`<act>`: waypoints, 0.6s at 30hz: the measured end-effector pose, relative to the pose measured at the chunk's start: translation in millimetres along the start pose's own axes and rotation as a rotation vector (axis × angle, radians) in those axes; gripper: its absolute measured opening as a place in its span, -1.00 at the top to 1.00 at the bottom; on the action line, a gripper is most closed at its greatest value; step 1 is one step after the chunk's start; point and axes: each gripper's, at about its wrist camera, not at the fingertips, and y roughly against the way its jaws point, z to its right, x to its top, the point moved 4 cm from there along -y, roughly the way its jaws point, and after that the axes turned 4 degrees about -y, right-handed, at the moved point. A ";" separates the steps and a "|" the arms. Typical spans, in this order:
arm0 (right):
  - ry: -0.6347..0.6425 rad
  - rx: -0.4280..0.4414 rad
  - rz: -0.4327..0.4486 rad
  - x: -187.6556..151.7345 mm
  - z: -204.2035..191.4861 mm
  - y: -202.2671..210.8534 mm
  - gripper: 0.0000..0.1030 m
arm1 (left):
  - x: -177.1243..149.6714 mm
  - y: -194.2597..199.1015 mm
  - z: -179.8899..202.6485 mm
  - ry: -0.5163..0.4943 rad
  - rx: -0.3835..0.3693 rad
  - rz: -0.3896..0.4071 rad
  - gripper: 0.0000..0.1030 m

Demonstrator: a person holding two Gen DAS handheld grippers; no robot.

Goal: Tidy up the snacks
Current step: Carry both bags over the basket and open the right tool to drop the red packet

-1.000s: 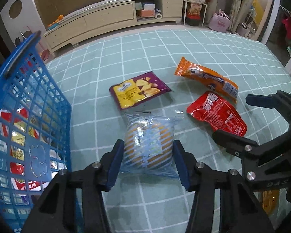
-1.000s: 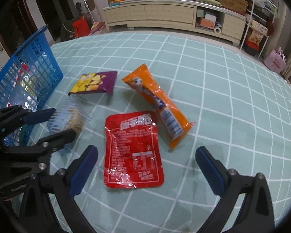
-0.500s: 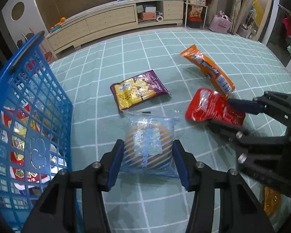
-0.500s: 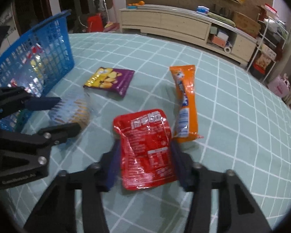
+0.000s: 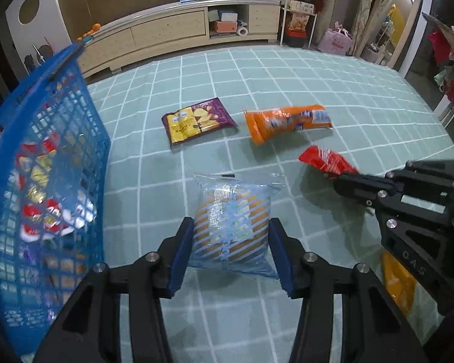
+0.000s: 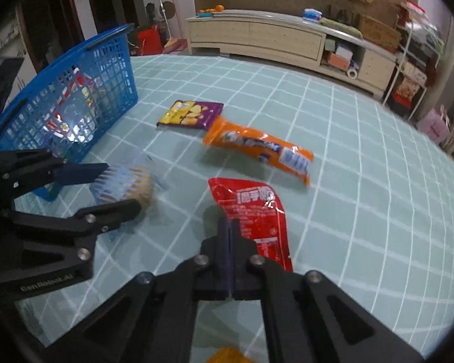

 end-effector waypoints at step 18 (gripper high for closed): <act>-0.020 0.044 0.164 8.1 -64.1 112.6 0.96 | -10.3 119.8 -10.3 0.009 -0.059 0.198 0.09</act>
